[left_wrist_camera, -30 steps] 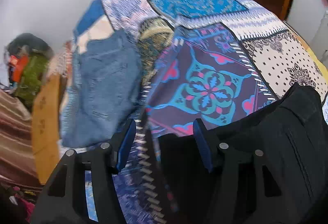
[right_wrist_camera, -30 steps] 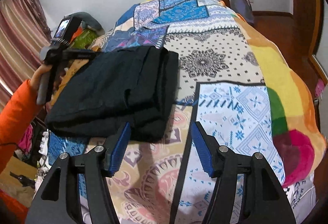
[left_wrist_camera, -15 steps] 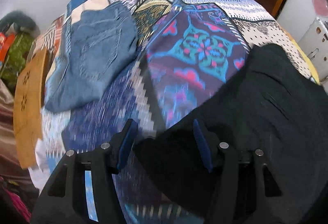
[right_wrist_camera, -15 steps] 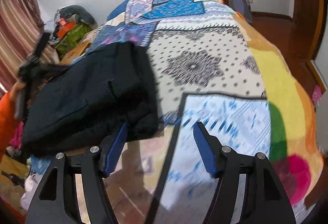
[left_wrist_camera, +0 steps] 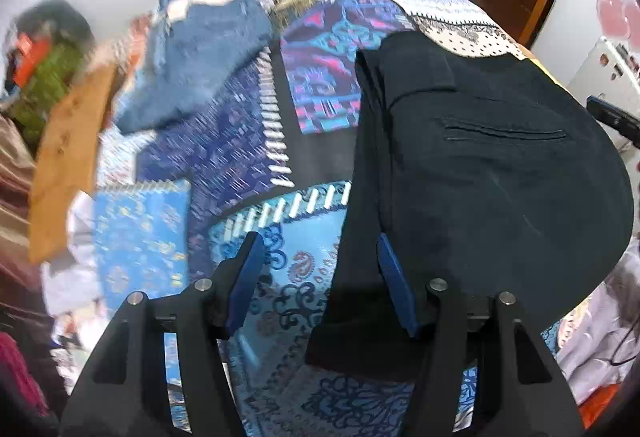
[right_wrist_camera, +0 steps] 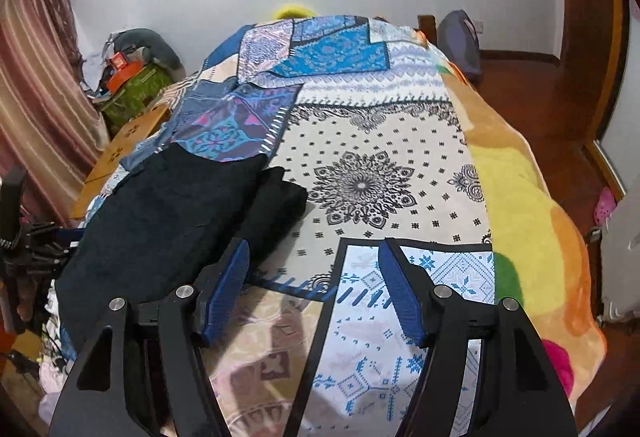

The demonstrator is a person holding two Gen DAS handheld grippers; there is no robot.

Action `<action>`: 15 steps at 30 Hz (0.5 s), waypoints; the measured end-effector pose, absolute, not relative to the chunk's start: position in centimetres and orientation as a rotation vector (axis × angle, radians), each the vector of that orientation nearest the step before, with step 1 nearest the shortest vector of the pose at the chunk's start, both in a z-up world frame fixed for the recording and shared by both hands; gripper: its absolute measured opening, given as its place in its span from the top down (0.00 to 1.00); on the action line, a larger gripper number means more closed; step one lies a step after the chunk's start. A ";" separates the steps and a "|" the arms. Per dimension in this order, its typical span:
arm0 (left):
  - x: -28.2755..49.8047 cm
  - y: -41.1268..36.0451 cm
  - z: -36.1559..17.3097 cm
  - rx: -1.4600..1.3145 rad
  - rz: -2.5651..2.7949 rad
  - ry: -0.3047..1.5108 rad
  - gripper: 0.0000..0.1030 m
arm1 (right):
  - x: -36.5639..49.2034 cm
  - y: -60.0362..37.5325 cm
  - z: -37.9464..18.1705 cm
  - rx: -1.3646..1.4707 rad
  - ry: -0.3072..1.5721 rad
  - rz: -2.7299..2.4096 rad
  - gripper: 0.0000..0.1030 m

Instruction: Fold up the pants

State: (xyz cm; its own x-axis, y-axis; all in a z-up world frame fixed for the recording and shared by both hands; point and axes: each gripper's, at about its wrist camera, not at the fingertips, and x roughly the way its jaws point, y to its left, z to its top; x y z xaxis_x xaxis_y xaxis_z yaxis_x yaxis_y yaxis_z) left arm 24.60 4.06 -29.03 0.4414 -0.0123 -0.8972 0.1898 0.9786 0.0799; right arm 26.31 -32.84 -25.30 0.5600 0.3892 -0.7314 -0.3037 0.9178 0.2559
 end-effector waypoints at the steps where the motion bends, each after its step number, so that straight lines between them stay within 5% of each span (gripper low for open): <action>1: 24.6 4.0 -28.7 0.184 -0.123 1.099 0.43 | 26.2 -32.7 -25.0 0.097 0.883 0.413 0.39; 15: 32.0 0.4 -24.5 0.113 -0.243 0.983 0.42 | 27.8 -30.1 -23.9 0.087 0.838 0.475 0.38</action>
State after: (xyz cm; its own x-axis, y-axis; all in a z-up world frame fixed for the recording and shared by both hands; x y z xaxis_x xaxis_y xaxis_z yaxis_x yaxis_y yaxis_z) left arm 32.02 0.38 -24.51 0.5301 -0.1527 -0.8341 0.2541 0.9671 -0.0156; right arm 27.78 -30.13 -23.89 0.5712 0.4378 -0.6943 -0.3706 0.8923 0.2577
